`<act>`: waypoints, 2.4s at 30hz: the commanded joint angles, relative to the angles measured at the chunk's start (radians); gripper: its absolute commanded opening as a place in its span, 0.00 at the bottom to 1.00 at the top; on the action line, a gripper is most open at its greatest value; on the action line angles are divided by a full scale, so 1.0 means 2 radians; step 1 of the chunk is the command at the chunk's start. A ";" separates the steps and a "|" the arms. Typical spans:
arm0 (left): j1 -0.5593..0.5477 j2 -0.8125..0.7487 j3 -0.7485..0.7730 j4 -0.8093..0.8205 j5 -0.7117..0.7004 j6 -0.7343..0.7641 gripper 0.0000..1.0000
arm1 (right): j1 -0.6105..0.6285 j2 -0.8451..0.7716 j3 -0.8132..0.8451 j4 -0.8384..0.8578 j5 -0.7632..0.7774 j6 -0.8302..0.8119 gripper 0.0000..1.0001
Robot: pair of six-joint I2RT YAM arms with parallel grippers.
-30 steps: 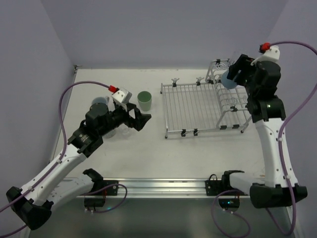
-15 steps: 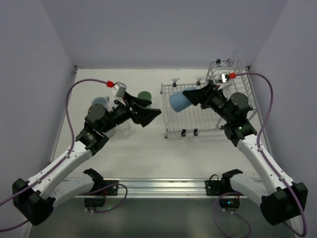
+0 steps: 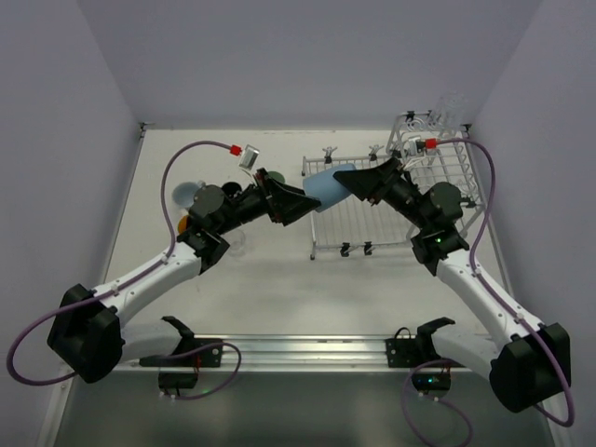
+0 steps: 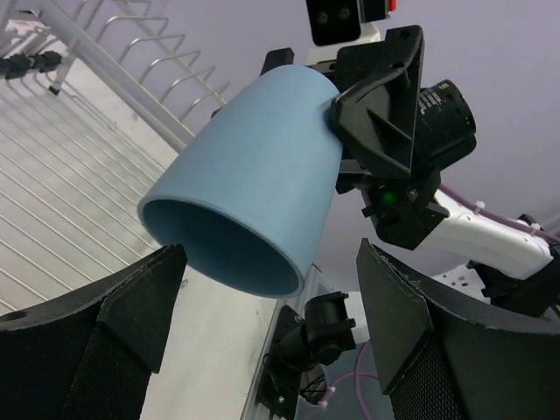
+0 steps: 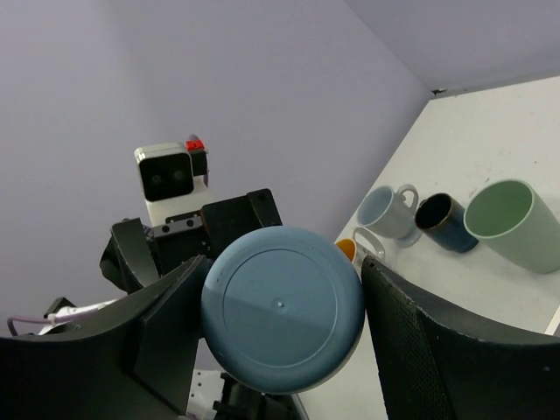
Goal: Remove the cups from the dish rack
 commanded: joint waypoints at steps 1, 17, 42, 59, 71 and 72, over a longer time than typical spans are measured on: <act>-0.005 0.016 0.006 0.098 0.041 -0.051 0.84 | 0.004 0.005 -0.004 0.051 -0.014 0.015 0.36; -0.007 -0.003 0.065 -0.036 -0.031 0.033 0.00 | 0.025 0.047 -0.019 0.057 -0.011 0.014 0.61; 0.074 0.311 0.589 -0.813 -0.291 0.360 0.00 | 0.025 -0.121 -0.046 -0.225 0.051 -0.184 0.99; 0.054 0.320 0.608 -0.818 -0.296 0.373 0.00 | 0.025 -0.106 -0.051 -0.211 0.038 -0.182 0.99; 0.058 0.276 0.561 -0.783 -0.301 0.370 0.00 | 0.025 -0.085 -0.042 -0.221 0.042 -0.193 0.99; 0.058 0.278 0.559 -0.786 -0.297 0.373 0.00 | 0.024 -0.086 -0.041 -0.221 0.042 -0.193 0.99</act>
